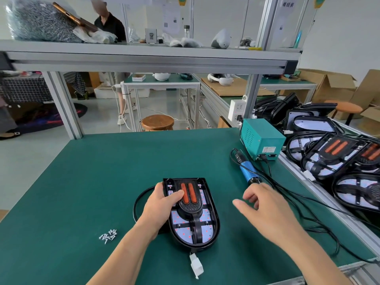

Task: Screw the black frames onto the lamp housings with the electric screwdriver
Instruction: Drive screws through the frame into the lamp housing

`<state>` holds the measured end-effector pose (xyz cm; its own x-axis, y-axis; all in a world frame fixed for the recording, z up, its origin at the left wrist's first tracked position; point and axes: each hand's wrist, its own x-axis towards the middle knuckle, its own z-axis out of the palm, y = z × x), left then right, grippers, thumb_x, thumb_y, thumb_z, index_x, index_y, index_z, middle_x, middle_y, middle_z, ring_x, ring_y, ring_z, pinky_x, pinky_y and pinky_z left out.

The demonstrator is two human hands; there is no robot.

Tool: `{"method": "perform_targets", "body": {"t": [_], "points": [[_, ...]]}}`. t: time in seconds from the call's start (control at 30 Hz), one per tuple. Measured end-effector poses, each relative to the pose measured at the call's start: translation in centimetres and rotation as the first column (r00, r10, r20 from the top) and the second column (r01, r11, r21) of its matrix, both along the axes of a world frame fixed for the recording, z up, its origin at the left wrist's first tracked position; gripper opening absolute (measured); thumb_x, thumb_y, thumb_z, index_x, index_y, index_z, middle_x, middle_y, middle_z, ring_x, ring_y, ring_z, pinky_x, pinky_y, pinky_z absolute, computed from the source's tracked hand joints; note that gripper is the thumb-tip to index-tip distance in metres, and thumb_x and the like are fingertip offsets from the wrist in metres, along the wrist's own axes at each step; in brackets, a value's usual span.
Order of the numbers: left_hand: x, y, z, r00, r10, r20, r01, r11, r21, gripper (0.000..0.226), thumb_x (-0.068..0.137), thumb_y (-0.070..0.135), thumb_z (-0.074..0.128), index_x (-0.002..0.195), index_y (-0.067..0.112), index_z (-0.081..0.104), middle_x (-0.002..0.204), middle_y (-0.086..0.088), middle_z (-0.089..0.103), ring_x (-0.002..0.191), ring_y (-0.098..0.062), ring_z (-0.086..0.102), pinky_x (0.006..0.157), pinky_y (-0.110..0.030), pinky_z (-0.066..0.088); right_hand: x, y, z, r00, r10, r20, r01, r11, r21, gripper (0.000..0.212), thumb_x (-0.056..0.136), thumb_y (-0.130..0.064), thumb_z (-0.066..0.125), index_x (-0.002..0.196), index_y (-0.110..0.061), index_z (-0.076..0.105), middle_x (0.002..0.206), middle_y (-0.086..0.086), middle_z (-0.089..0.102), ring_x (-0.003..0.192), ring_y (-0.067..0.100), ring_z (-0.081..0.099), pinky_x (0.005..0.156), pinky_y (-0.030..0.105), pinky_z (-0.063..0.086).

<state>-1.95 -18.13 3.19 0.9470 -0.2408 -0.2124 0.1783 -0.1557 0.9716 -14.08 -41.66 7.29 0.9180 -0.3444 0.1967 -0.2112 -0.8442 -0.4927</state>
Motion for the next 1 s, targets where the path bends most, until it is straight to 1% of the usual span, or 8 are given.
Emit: {"method": "perform_targets", "body": {"t": [0.1,0.2,0.37,0.5,0.6,0.73,0.83,1.0], "points": [[0.2,0.1,-0.2,1.000,-0.001,-0.016,0.000,1.000,-0.002,0.027,0.089,0.030,0.073,0.113,0.026,0.060,0.107,0.006,0.075,0.100,-0.016,0.072,0.094,-0.041,0.054,-2.4,3.9,-0.2,0.997,0.080,0.009,-0.080,0.979,0.189,0.043,0.069,-0.068,0.069,0.081,-0.031,0.053,0.075,-0.008,0.060,0.071,0.006,0.056,0.064,0.020,0.043],[0.3,0.1,0.0,1.000,0.008,-0.030,-0.010,0.999,-0.039,0.024,0.091,0.024,0.072,0.111,0.023,0.060,0.102,0.005,0.077,0.089,-0.010,0.073,0.079,-0.030,0.055,-4.0,7.6,-1.3,0.994,0.102,-0.037,-0.091,0.968,0.233,0.063,0.054,-0.082,0.066,0.086,-0.034,0.040,0.083,-0.014,0.062,0.068,0.008,0.057,0.057,0.018,0.040],[0.3,0.0,0.3,0.998,0.024,-0.060,-0.028,0.997,-0.077,0.024,0.091,0.020,0.071,0.113,0.017,0.060,0.107,-0.003,0.076,0.100,-0.022,0.072,0.093,-0.041,0.055,-4.6,10.2,-3.1,0.988,0.092,-0.122,-0.065,0.975,0.210,0.080,0.042,-0.091,0.059,0.098,-0.044,0.025,0.081,-0.014,0.058,0.079,-0.005,0.056,0.061,0.014,0.041],[0.5,0.0,0.3,0.997,0.034,-0.073,-0.041,0.994,-0.100,0.022,0.092,0.018,0.070,0.112,0.016,0.061,0.106,-0.004,0.076,0.099,-0.024,0.073,0.082,-0.037,0.056,-4.6,10.4,-3.9,0.979,0.145,-0.144,-0.124,0.981,0.146,0.078,0.059,-0.077,0.053,0.116,-0.055,0.004,0.093,-0.024,0.051,0.078,-0.007,0.052,0.070,0.008,0.038],[0.7,0.1,0.3,0.996,0.009,-0.088,-0.019,0.993,-0.118,0.030,0.092,0.019,0.069,0.120,0.012,0.061,0.111,-0.008,0.076,0.103,-0.030,0.072,0.095,-0.048,0.055,-4.3,9.3,-4.4,0.989,0.108,-0.099,-0.098,0.991,0.092,0.077,0.078,-0.046,0.050,0.126,-0.053,-0.009,0.097,-0.021,0.054,0.081,0.001,0.056,0.073,0.011,0.039],[0.9,0.4,0.1,0.996,-0.003,-0.094,-0.010,0.990,-0.140,0.035,0.090,0.022,0.071,0.122,0.014,0.060,0.113,-0.007,0.075,0.106,-0.030,0.071,0.100,-0.054,0.052,-3.0,6.4,-4.3,0.996,0.067,-0.061,-0.065,0.997,0.031,0.067,0.091,-0.029,0.053,0.139,-0.039,0.006,0.096,-0.014,0.055,0.084,0.009,0.053,0.073,0.023,0.036],[0.9,0.5,-0.1,0.996,-0.006,-0.087,-0.006,0.991,-0.133,0.032,0.088,0.023,0.073,0.117,0.018,0.060,0.107,-0.004,0.077,0.100,-0.027,0.073,0.097,-0.054,0.054,-0.9,4.2,-4.1,0.998,0.003,-0.061,-0.007,0.998,-0.057,0.045,0.100,-0.028,0.046,0.143,-0.025,0.031,0.116,-0.009,0.053,0.103,0.019,0.058,0.081,0.033,0.040],[0.4,0.2,0.0,0.999,-0.011,-0.042,0.006,0.995,-0.104,0.036,0.084,0.026,0.077,0.116,0.023,0.062,0.103,0.004,0.078,0.098,-0.020,0.074,0.094,-0.046,0.055,3.5,3.0,-3.1,0.983,0.009,-0.186,0.013,0.993,0.121,0.021,0.100,-0.022,0.043,0.110,-0.019,0.061,0.109,-0.001,0.056,0.095,0.022,0.063,0.088,0.035,0.049]]}}
